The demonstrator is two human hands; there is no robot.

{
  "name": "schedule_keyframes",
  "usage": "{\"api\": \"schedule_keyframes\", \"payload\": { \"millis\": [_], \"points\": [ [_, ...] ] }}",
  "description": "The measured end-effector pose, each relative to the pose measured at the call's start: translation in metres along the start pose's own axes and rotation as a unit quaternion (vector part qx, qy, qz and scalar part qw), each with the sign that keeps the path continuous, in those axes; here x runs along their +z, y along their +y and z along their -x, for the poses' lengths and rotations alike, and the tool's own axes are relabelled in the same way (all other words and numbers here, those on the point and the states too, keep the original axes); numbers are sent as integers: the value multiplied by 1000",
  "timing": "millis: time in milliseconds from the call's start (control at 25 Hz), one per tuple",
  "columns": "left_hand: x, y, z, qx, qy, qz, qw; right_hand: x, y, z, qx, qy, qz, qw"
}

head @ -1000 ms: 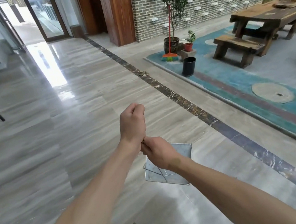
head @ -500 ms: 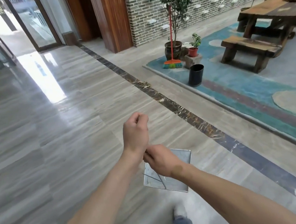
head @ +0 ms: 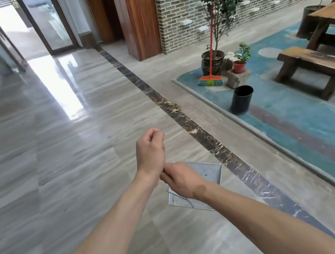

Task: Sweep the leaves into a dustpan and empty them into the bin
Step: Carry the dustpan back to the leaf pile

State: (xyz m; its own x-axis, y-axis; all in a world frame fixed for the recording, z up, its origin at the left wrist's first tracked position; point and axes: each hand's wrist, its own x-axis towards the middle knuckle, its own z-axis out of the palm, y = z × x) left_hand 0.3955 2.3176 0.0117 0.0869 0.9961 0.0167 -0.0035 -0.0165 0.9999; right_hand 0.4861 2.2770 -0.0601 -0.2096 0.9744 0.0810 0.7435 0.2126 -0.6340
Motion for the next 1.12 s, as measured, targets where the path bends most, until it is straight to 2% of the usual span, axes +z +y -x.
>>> {"api": "schedule_keyframes", "payload": {
  "millis": [560, 880, 1120],
  "points": [
    [147, -49, -446, 9, -41, -33, 999, -121, 241, -369, 52, 13, -10, 998],
    [270, -95, -681, -19, 9, -95, 995, -196, 425, -560, 47, -29, -6, 998],
    [328, -92, -832, -24, 66, -148, 986, -260, 509, -697, 0, -68, 40, 997]
  ]
}}
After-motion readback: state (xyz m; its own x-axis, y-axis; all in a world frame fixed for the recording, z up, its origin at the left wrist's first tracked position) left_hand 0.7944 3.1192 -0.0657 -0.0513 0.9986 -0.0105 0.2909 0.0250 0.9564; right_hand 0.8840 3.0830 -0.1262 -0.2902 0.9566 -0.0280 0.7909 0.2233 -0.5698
